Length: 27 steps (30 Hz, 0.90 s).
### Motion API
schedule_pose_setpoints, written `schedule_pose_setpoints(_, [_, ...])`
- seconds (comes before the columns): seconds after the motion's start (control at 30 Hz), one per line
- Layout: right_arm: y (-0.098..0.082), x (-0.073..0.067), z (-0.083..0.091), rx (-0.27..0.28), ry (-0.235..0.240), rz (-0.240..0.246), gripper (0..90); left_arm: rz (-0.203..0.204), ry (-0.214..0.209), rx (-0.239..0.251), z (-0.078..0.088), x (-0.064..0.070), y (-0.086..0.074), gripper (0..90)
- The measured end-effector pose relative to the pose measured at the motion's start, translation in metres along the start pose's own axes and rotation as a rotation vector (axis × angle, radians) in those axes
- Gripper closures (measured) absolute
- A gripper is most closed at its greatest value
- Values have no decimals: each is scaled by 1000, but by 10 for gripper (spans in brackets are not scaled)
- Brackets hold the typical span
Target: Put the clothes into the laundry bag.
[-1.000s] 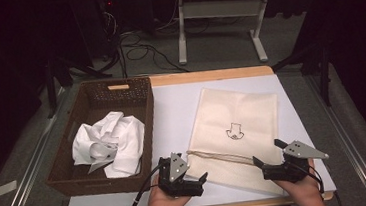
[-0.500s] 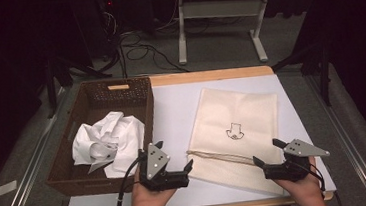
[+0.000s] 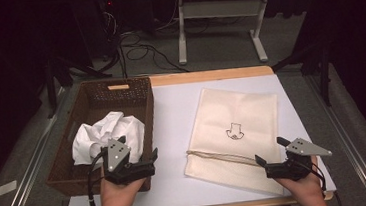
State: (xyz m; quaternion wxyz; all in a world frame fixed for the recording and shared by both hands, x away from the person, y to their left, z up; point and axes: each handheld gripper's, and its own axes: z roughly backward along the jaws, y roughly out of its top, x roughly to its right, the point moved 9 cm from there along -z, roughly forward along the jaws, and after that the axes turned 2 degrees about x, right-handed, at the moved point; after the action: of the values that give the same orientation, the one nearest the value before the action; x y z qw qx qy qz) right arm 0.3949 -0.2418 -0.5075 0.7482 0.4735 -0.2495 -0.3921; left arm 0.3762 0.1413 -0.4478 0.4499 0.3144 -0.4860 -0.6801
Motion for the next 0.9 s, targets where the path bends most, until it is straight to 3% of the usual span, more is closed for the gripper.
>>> schedule_pose_setpoints(0.17, [3, 1, 2, 2, -8, 11, 6, -3, 41, -26, 4, -21, -6, 0])
schedule_pose_setpoints(0.4, [2, 3, 0, 0, -11, 13, 5, 8, 75, -22, 11, -36, -6, 0])
schedule_pose_setpoints(0.67, [1, 2, -2, 1, -10, 23, 4, 45, 130, -7, 29, -68, -7, 3])
schedule_pose_setpoints(0.8, [-1, 3, -4, 4, -6, 14, 4, 28, 160, -15, 34, -77, -10, 6])
schedule_pose_setpoints(0.9, [-4, 3, -5, -6, -5, 1, 4, 49, 159, -4, 36, -80, -10, 6])
